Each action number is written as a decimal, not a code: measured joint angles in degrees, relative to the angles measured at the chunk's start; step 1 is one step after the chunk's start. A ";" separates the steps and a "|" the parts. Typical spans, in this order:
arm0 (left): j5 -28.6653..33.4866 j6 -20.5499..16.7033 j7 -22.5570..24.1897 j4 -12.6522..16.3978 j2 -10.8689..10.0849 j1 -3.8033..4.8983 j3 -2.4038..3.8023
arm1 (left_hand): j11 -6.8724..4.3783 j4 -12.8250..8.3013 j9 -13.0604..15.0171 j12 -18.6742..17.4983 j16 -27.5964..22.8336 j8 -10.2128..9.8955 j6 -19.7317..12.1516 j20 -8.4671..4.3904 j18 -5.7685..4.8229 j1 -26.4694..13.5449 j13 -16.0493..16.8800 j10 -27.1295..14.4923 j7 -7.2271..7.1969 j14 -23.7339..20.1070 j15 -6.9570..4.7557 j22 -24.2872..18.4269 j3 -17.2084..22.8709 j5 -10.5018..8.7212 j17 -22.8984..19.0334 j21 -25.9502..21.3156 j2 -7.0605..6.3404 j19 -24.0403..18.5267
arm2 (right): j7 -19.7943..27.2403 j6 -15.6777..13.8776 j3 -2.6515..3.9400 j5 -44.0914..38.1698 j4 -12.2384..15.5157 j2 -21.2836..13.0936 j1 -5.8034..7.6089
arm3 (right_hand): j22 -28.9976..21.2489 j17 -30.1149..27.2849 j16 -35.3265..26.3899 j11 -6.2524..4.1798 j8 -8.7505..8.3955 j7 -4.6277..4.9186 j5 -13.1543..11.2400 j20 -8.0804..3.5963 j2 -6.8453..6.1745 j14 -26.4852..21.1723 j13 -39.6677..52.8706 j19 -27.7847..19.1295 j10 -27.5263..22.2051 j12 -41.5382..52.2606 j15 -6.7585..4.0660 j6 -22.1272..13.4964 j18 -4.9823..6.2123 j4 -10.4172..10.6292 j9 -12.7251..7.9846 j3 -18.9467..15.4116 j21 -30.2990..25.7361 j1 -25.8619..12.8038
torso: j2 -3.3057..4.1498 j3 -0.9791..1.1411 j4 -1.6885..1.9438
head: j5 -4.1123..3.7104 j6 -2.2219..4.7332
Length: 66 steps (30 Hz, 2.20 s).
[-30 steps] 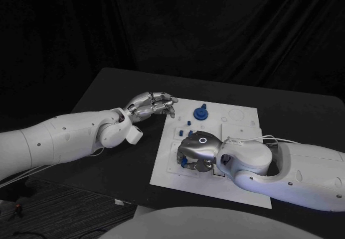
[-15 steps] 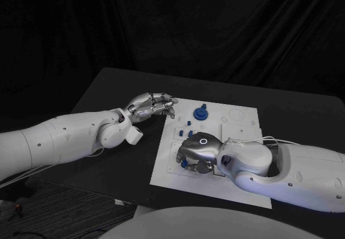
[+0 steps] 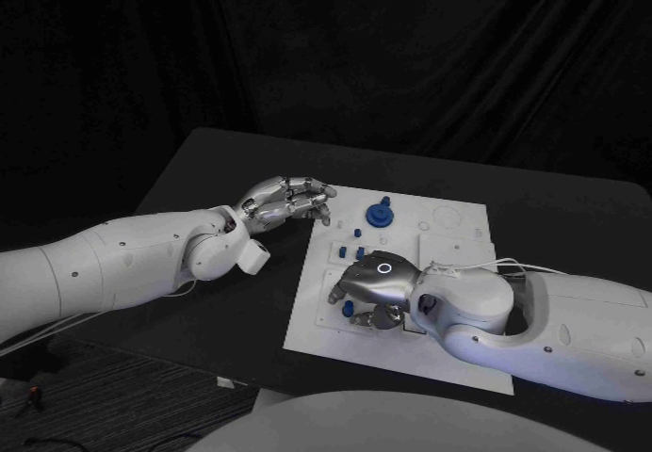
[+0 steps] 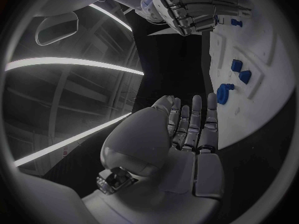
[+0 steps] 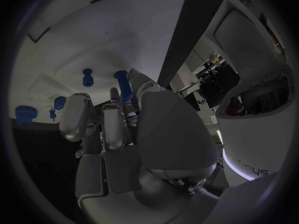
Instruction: Assemble the parts on the task board
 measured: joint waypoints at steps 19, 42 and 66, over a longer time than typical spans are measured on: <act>0.00 0.21 -0.41 0.01 -0.09 -0.09 0.00 | 0.18 -0.08 0.01 0.00 0.00 0.00 0.21 0.00 0.00 -0.23 -0.10 0.18 0.21 0.00 0.00 -0.01 0.39 0.00 0.01 0.00 -0.23 0.00 | 0.30 -7.28 0.02 0.17 4.27 -6.60 2.49 | -0.01 -1.77 -0.45 1.48 0.00 -2.38 -2.44 0.59 -2.60 -0.78 -0.17 -1.01 -12.55 4.17 1.06 -4.76 0.93 8.91 -1.88 -9.47 -2.11 2.33 | 0.02 0.01 0.01 | -0.64 0.00; 0.00 -0.14 -0.38 0.63 -0.96 -0.15 0.00 | 0.24 -0.29 -0.06 -0.22 -0.24 0.00 0.21 0.00 0.00 -0.68 -0.31 0.64 0.21 0.00 0.00 -0.02 1.44 0.17 -0.06 0.00 -0.68 0.00 | -7.47 -9.19 0.02 20.55 9.58 -26.23 12.90 | -0.01 6.42 6.31 -6.29 11.21 -3.26 -0.50 -3.95 4.31 0.02 70.83 2.31 27.22 85.43 -3.79 7.57 -0.50 8.36 9.01 -12.27 10.87 -14.48 | -0.14 -0.15 -0.34 | -4.75 0.00; 0.01 -3.54 4.09 3.35 -3.32 -0.27 0.00 | 1.00 11.71 -4.42 -7.46 -32.54 -16.38 -0.53 -2.42 -0.95 -17.54 -13.54 -3.07 -2.53 -12.94 -0.87 -20.05 -15.07 -22.03 -18.62 -8.53 0.05 -19.44 | -25.83 7.07 -0.09 23.67 7.35 -28.36 8.83 | 0.01 6.49 8.92 -8.47 27.76 -6.17 -0.44 -6.49 6.27 0.05 70.89 2.37 27.28 85.59 -6.76 3.11 -1.37 8.34 35.59 -10.49 16.92 -27.98 | -0.21 -0.25 -0.47 | -7.26 0.00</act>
